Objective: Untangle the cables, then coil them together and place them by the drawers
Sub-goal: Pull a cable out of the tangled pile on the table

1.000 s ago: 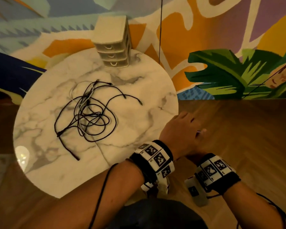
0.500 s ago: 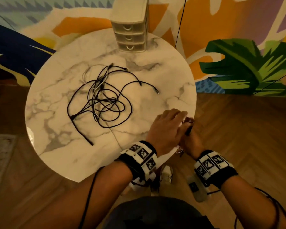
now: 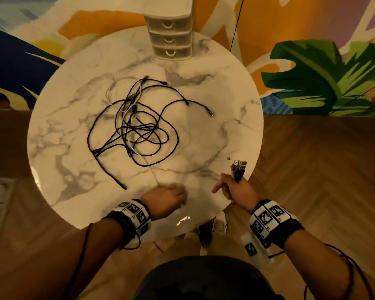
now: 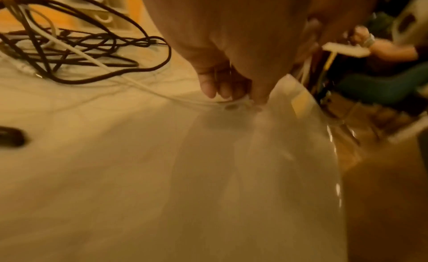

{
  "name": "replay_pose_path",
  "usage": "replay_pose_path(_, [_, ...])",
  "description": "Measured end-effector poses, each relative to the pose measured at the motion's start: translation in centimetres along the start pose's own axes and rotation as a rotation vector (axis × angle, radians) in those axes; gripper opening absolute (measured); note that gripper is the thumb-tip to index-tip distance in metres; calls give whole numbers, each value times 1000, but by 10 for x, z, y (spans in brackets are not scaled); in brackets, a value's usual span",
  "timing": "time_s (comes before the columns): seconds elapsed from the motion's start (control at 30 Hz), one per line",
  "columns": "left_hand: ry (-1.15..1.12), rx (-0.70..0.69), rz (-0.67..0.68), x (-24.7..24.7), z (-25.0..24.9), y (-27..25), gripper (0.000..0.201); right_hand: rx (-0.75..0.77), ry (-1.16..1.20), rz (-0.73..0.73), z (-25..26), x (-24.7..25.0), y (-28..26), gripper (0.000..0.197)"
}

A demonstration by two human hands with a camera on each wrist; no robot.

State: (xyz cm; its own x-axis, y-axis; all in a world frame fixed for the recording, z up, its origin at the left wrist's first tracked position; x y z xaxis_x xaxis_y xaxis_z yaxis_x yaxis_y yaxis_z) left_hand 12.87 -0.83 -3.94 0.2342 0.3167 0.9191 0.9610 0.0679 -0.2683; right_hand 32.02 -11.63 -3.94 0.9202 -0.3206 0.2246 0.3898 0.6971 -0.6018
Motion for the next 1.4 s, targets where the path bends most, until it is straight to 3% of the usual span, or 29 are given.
replay_pose_path(0.17, [-231,177,-344,57,-31,34,19,85,11,72,17,-22,-16,62])
replay_pose_path(0.3, [-263,318,-294,72,-46,48,20,143,-72,-50,38,-14,-22,59])
replay_pose_path(0.5, [-564,361,-375,68,-40,43,22,114,-32,-27,45,-15,-20,45])
replay_pose_path(0.6, [-731,469,-553,81,-34,36,14,174,87,-52,47,-16,-19,31])
replay_pose_path(0.7, [-781,546,-720,101,-27,36,10,222,-22,-50,49,-20,-22,29])
replay_pose_path(0.77, [-782,552,-758,111,-31,42,9,226,-81,-26,54,-26,-25,28])
replay_pose_path(0.87, [-864,565,-753,114,-40,50,9,232,-106,-52,62,-26,-28,28])
replay_pose_path(0.97, [-944,540,-739,111,-42,54,11,161,-80,-83,61,-22,-29,10])
replay_pose_path(1.03, [-952,483,-716,113,-45,55,14,222,-64,-143,65,-23,-33,21])
replay_pose_path(1.13, [-869,419,-681,112,-47,57,19,263,17,-212,72,-24,-38,19])
replay_pose_path(1.23, [-1129,430,-647,94,-39,53,29,272,91,-281,78,-21,-36,28])
replay_pose_path(1.3, [-1118,458,-514,76,-33,47,36,282,258,-363,81,-15,-31,35])
replay_pose_path(1.4, [-802,445,-251,47,-23,31,32,284,454,-347,81,-8,-26,50])
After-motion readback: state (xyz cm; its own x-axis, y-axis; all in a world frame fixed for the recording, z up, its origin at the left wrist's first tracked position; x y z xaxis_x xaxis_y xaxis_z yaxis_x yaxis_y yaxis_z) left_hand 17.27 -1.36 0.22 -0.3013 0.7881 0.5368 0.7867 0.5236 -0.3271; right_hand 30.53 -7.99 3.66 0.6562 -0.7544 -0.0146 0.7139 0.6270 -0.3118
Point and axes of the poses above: each hand's wrist, its own y-axis towards the middle knuckle, its own x-axis out of the back of the hand, z = x × y, the point moved 3 cm from there along y, towards the middle knuckle, and after that the axes turned 5 degrees about -z, right-handed, at the moved point
